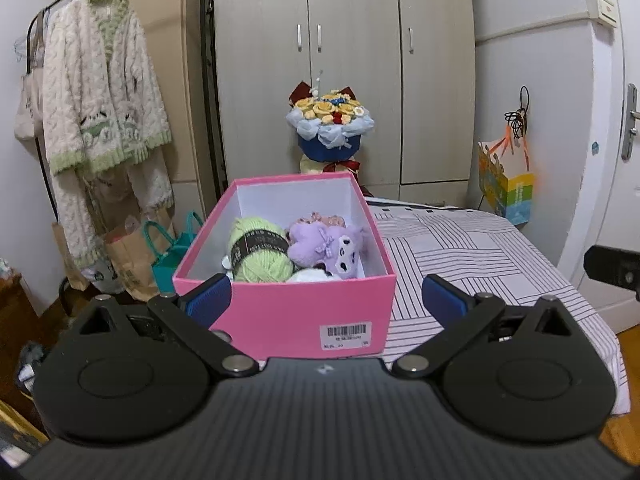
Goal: Organize soft objects
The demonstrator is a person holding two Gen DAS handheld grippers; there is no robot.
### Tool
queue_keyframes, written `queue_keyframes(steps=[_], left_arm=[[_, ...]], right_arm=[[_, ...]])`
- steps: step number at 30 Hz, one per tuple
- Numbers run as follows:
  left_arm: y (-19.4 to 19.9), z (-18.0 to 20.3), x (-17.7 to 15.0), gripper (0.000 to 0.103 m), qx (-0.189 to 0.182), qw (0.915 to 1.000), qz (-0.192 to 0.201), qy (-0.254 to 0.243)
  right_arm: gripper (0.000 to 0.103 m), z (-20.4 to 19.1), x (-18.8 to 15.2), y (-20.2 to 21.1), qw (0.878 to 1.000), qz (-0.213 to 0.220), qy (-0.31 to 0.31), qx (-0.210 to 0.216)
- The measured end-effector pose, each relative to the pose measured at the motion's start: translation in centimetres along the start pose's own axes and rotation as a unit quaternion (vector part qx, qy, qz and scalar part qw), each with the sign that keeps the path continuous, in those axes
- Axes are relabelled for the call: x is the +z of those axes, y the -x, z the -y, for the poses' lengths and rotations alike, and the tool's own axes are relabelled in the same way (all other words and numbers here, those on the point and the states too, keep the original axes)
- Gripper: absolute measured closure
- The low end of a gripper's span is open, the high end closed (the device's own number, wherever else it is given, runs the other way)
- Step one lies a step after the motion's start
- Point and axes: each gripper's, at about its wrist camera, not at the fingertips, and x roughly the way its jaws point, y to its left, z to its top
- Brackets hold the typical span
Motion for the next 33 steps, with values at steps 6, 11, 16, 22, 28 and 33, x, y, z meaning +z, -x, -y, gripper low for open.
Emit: queue_keyframes(steps=[6, 11, 16, 22, 28, 33], left_arm=[[-0.3, 0.1, -0.5, 0.000, 0.009, 0.9999, -0.012, 0.003], [0.3, 0.0, -0.8, 0.000, 0.016, 0.9998, -0.008, -0.002], [0.7, -0.2, -0.8, 0.000, 0.017, 0.9998, -0.012, 0.001], [0.6, 0.0, -0.9, 0.000, 0.018, 0.9998, -0.011, -0.002], [0.5, 0.3, -1.0, 0.000, 0.019, 0.9997, -0.011, -0.006], [0.8, 0.6, -1.1, 0.000, 0.035, 0.9994, 0.000, 0.000]], right_arm=[[0.000, -0.4, -0.8, 0.2, 1.000, -0.005, 0.010, -0.018], [0.000, -0.6, -1.0, 0.5, 1.000, -0.001, 0.014, -0.022], [0.000, -0.6, -1.1, 0.5, 1.000, 0.006, 0.015, -0.026], [0.000, -0.8, -1.4, 0.1, 0.999, 0.015, 0.005, -0.041], [0.000, -0.5, -1.8, -0.6, 0.999, 0.007, -0.002, -0.050], [0.000, -0.3, -1.8, -0.6, 0.998, 0.017, -0.007, -0.054]])
